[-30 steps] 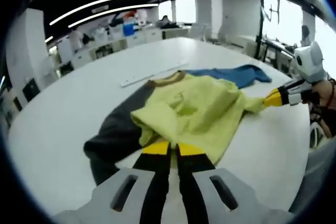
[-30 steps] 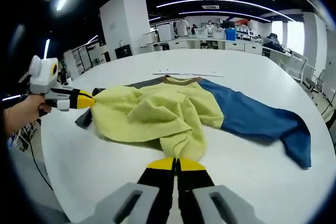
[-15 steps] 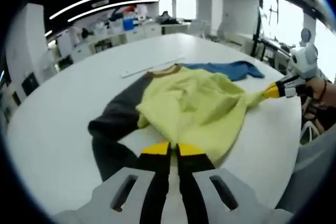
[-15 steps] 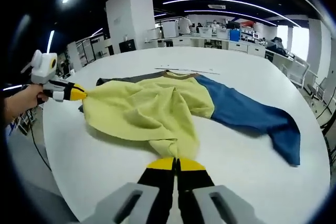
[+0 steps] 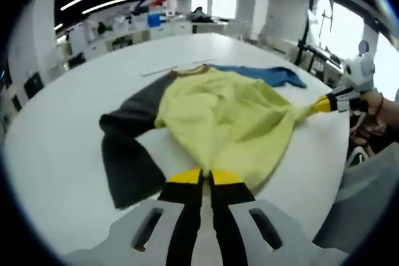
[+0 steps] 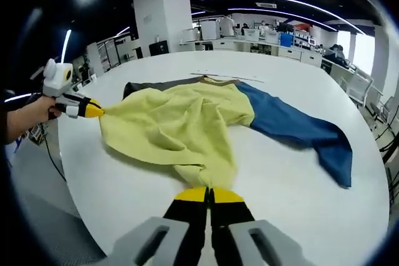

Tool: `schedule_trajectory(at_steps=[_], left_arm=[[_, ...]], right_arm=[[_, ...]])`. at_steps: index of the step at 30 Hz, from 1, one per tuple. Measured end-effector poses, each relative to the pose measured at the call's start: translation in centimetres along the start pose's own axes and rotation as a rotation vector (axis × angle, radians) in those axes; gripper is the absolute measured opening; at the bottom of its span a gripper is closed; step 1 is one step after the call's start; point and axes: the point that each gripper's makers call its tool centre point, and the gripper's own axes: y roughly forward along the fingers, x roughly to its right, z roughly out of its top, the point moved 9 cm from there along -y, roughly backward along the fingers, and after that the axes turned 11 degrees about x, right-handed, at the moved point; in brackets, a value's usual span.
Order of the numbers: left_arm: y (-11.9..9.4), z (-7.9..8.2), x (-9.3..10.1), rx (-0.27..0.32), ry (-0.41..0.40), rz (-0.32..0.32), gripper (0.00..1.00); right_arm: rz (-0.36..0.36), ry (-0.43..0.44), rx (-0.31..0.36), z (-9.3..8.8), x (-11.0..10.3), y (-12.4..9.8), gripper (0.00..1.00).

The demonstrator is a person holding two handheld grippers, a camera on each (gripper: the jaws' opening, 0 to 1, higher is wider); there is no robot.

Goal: Fold the garment on the visible template until the final outline fits inside the template.

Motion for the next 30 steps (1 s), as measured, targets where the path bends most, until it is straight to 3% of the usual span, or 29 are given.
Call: schedule_trajectory(at_steps=[25,30], left_arm=[[-2.8,-3.5,0.1,-0.092,-0.085,0.002,0.01],[-3.3,-4.1,0.3,-0.103,-0.107,0.000,0.01]], right_arm=[[0.018,-0.054,-0.053,-3.4,-0.3,-3.9,0.00],[0.011,-0.025,-0.063,-4.3,-0.2,-4.3,0.00]])
